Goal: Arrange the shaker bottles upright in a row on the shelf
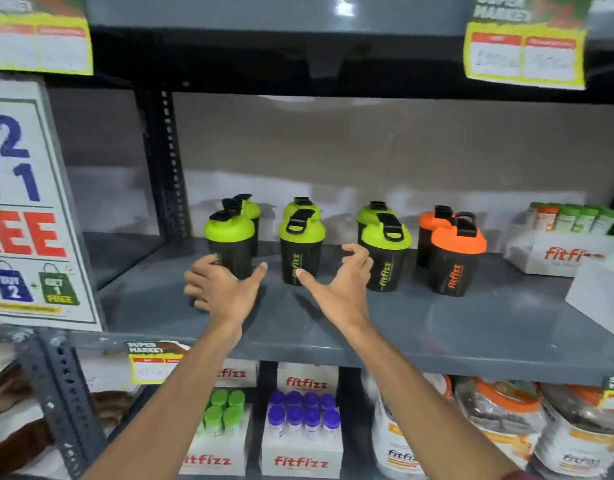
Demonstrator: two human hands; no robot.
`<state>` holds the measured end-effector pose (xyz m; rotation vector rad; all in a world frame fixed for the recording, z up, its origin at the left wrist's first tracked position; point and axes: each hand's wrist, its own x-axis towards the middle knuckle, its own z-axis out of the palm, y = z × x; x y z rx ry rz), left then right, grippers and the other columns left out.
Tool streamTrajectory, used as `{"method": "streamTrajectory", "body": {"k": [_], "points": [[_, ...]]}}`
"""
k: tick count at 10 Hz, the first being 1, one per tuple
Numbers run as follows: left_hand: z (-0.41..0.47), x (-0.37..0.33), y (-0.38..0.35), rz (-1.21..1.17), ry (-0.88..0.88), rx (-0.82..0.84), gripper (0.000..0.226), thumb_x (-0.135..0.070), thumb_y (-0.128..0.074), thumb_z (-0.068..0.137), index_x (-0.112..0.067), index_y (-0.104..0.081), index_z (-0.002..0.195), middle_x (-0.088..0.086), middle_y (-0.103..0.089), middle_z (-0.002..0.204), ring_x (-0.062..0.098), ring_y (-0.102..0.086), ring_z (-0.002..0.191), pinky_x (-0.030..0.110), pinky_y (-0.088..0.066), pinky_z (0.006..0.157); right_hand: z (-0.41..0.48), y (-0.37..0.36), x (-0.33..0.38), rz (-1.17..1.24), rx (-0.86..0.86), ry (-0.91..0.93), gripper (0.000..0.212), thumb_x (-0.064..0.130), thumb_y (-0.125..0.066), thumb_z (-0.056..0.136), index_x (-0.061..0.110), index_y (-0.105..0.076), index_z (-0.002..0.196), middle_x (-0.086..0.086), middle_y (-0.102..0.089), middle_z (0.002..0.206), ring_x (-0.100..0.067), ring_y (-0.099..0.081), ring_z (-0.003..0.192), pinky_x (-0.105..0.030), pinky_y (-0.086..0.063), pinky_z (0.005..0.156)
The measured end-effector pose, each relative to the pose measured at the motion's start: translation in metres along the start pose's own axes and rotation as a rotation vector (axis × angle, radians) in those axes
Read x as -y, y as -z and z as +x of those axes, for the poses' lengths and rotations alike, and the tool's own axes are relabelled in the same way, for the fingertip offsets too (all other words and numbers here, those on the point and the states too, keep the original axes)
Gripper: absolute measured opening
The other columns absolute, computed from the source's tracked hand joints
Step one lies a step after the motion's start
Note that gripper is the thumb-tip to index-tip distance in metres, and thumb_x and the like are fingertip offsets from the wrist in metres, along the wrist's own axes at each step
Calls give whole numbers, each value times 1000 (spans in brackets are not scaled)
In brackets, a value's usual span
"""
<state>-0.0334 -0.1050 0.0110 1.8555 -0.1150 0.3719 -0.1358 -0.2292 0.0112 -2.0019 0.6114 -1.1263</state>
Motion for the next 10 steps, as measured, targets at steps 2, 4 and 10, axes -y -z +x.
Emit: {"method": "streamTrajectory", "body": {"k": [2, 4, 10], "points": [[51, 18, 11, 43, 15, 113, 121, -50, -96, 55, -7, -27, 145, 11, -33, 148, 33, -29, 138, 51, -30, 108, 24, -57, 20, -87, -124, -351, 118, 58, -95, 44, 11, -33, 134, -13, -40, 139, -36, -40, 132, -49, -37, 108], [74, 28, 2, 83, -22, 199, 94, -43, -90, 66, -7, -45, 140, 12, -48, 146, 33, -35, 140, 49, -32, 107, 37, -74, 14, -141, -108, -384, 114, 60, -93, 46, 13, -33, 129, -13, -45, 139, -37, -41, 135, -53, -37, 108], [69, 23, 3, 156, -21, 162, 90, -49, -91, 63, -6, -41, 124, 16, -46, 141, 37, -36, 133, 52, -36, 102, 30, -72, 14, -170, -22, -284, 96, 56, -81, 71, 11, -32, 141, -12, -45, 144, -34, -44, 136, -51, -33, 108]]}}
